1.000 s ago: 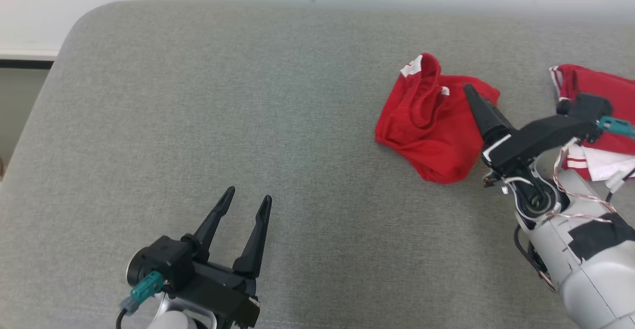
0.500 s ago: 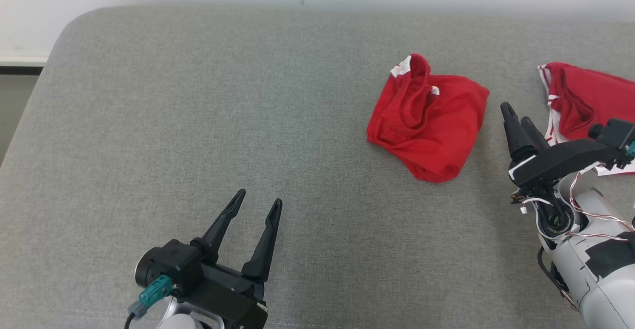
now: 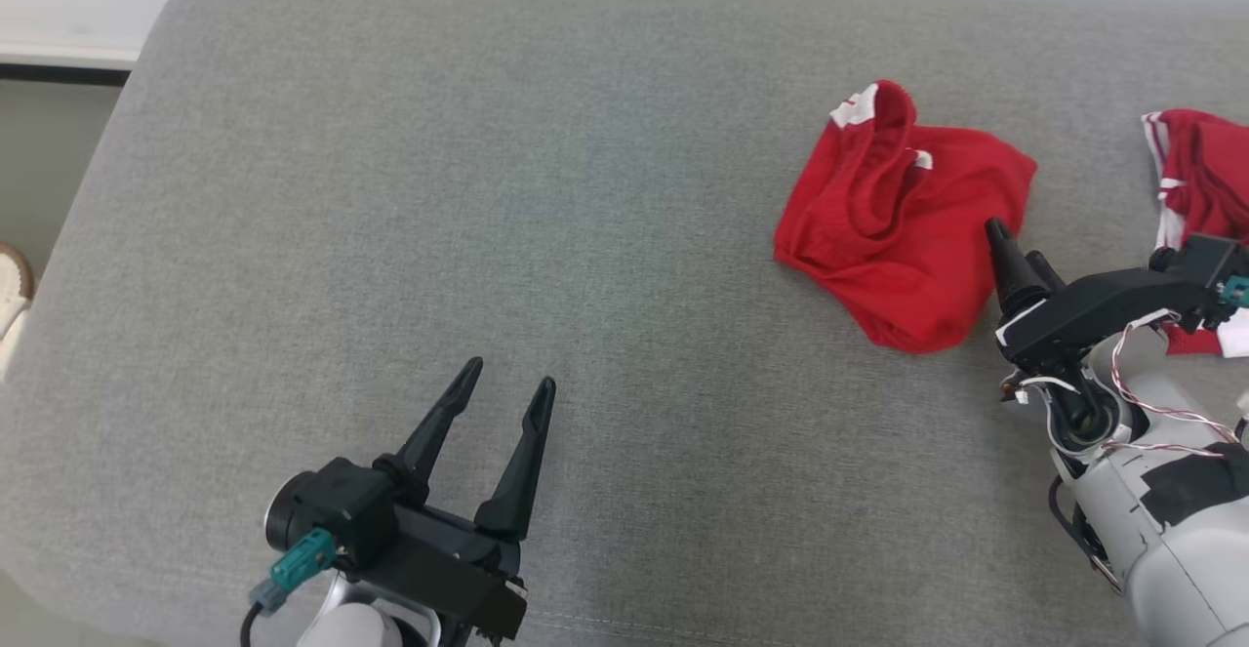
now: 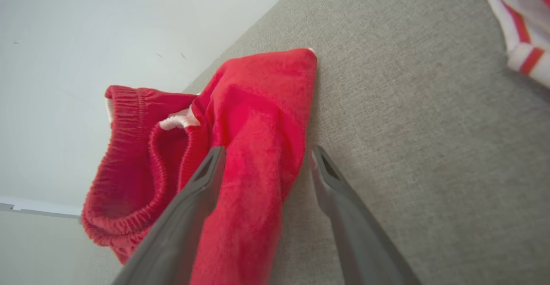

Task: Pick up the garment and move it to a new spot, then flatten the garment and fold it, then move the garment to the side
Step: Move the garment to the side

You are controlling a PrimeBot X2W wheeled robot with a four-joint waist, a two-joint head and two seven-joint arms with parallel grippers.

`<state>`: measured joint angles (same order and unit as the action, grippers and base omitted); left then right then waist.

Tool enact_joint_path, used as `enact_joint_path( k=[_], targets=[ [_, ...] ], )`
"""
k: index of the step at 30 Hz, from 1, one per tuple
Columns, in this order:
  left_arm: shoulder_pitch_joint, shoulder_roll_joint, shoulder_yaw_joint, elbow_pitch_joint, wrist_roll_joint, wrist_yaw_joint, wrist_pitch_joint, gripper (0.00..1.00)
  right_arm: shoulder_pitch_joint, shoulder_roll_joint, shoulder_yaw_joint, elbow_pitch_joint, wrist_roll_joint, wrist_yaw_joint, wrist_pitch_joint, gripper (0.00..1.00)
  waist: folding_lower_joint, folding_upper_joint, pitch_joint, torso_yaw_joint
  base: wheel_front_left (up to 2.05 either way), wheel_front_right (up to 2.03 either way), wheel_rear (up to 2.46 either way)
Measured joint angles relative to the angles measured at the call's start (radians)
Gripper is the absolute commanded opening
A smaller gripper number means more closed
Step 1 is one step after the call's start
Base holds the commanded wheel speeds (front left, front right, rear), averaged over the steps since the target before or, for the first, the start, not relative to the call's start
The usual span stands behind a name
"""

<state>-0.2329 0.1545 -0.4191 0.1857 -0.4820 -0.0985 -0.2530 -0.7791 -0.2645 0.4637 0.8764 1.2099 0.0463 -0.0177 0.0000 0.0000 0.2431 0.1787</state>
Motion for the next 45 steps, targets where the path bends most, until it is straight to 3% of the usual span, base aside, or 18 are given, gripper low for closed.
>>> enact_joint_path(
  k=[10, 11, 12, 13, 14, 29, 37, 45],
  targets=[
    [-0.005, -0.002, 0.016, 0.005, 0.001, -0.007, 0.000, 1.00, -0.036, 0.030, -0.008, 0.073, 0.023, -0.026, 0.044, 1.00, 0.0000, 0.0000, 0.012, 0.021, 0.00, 0.00, 0.00],
    [-0.005, -0.002, 0.017, 0.006, 0.001, -0.007, 0.000, 1.00, -0.036, 0.031, -0.009, 0.077, 0.024, -0.026, 0.049, 0.82, 0.0000, 0.0000, 0.012, 0.022, 0.00, 0.00, 0.00],
    [-0.005, -0.003, 0.017, 0.006, 0.001, -0.007, 0.000, 1.00, -0.037, 0.032, -0.009, 0.082, 0.024, -0.025, 0.053, 0.46, 0.0000, 0.0000, 0.012, 0.023, 0.00, 0.00, 0.00],
    [-0.005, -0.004, 0.018, 0.007, 0.001, -0.007, 0.000, 1.00, -0.039, 0.034, -0.010, 0.086, 0.028, -0.022, 0.053, 0.18, 0.0000, 0.0000, 0.012, 0.023, 0.00, 0.00, 0.00],
    [-0.005, -0.005, 0.019, 0.007, 0.001, -0.007, 0.000, 1.00, -0.043, 0.036, -0.010, 0.089, 0.035, -0.018, 0.056, 0.00, 0.0000, 0.0000, 0.012, 0.023, 0.00, 0.00, 0.00],
    [-0.005, -0.008, 0.035, 0.026, 0.010, -0.010, 0.000, 1.00, -0.094, 0.050, -0.005, 0.095, 0.040, 0.052, 0.059, 0.00, 0.0000, 0.0000, -0.007, 0.010, 0.00, 0.00, 0.00],
    [0.002, -0.008, 0.048, 0.030, 0.010, -0.016, 0.000, 1.00, -0.098, 0.048, 0.022, 0.066, 0.038, 0.069, 0.074, 0.00, 0.0000, 0.0000, -0.039, -0.020, 0.00, 0.00, 0.00],
    [0.032, -0.009, 0.051, 0.021, 0.017, -0.016, 0.000, 1.00, -0.097, -0.026, 0.052, 0.015, 0.036, 0.074, 0.148, 0.00, 0.0000, 0.0000, -0.068, -0.075, 0.00, 0.00, 0.00]
  ],
)
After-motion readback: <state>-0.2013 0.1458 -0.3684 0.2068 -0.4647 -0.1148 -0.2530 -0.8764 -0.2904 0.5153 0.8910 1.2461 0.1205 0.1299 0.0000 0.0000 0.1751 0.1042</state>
